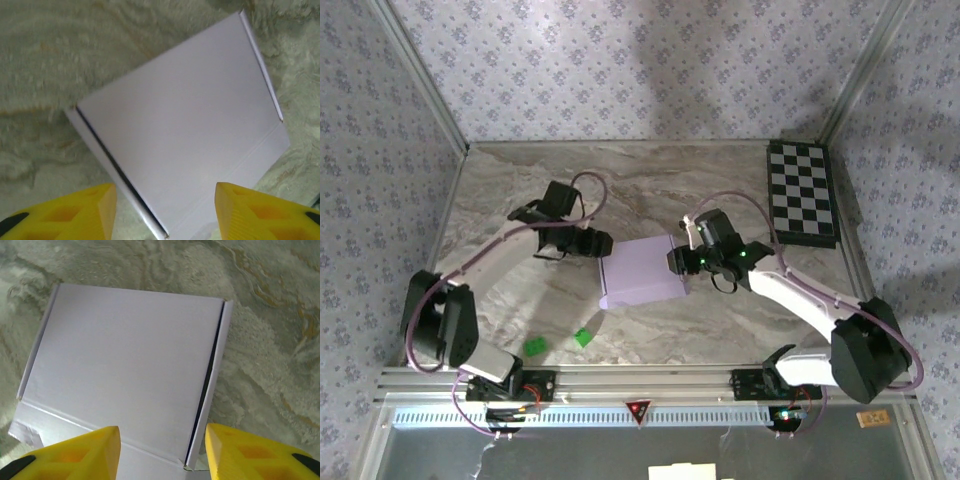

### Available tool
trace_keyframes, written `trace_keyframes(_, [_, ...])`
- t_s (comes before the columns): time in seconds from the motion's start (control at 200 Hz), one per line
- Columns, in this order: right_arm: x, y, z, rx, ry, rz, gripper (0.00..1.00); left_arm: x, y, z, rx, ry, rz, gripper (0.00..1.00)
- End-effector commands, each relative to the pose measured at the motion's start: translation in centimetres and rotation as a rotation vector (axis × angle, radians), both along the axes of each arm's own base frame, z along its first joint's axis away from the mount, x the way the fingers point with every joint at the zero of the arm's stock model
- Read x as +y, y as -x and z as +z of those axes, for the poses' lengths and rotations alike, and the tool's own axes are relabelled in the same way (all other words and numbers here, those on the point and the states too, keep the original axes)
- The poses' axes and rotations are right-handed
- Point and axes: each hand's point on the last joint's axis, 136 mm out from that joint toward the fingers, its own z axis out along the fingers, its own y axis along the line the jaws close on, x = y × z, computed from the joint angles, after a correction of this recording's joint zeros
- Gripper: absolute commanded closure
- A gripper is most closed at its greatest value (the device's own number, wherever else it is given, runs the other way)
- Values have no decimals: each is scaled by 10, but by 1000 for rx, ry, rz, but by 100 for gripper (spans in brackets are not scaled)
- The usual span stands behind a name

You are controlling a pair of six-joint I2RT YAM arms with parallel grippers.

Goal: Fold the paper box

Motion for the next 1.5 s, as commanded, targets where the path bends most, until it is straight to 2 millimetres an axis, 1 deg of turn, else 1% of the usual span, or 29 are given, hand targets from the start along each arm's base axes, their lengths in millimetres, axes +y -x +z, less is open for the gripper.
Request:
trace_keyframes(0.0, [8,10,4,-115,34,181,48,-1,-11,-13,8,-79,-85,45])
trace_keyframes(0.095, [12,17,5,-153,41,260,44,-10,-29,-20,8,-98,-129,44])
trace_keyframes(0.165, [17,24,5,-171,32,327,43,-15,-37,-26,31,-115,-162,44])
trace_keyframes(0.29, [22,33,5,-225,34,434,42,-32,-55,-39,65,-102,-239,44])
trace_keyframes(0.37, [21,35,3,-239,53,457,41,-41,-63,-48,89,-94,-276,44])
trace_keyframes(0.455, [21,39,1,-242,63,489,41,-50,-71,-51,102,-80,-300,45])
trace_keyframes(0.565, [20,43,-1,-236,69,507,40,-61,-72,-52,122,-41,-338,46])
trace_keyframes(0.66, [18,44,-1,-238,76,508,40,-65,-71,-55,135,-25,-350,46])
trace_keyframes(0.775, [17,44,1,-248,83,507,40,-65,-70,-61,145,-28,-355,46])
trace_keyframes(0.865, [16,44,2,-251,83,506,40,-64,-70,-67,155,-35,-357,50])
trace_keyframes(1.029, [17,46,4,-253,87,514,40,-62,-71,-76,159,-58,-360,50])
trace_keyframes(1.114, [18,48,4,-255,82,526,41,-62,-72,-79,163,-58,-358,53])
trace_keyframes(1.314, [26,62,1,-259,59,630,41,-57,-74,-87,164,-93,-344,58])
trace_keyframes(1.499, [38,75,-3,-287,66,778,40,-55,-72,-94,175,-107,-344,59])
